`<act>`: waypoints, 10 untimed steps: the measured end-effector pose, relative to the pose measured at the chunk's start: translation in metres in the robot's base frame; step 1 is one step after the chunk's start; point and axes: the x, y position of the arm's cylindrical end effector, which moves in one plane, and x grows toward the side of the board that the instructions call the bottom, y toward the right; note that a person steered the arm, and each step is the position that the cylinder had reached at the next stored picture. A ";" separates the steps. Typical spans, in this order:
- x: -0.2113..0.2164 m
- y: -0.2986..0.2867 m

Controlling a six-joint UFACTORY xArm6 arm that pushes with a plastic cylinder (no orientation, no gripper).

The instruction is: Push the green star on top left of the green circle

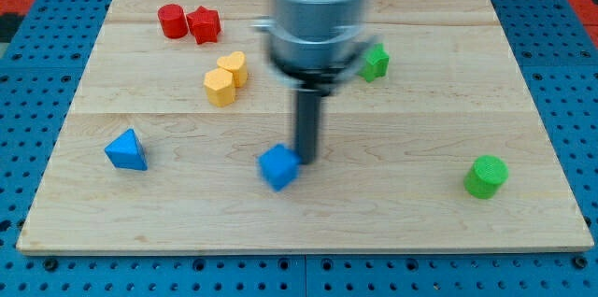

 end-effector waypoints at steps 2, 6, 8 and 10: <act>0.049 0.033; -0.042 0.051; -0.168 0.030; -0.121 0.181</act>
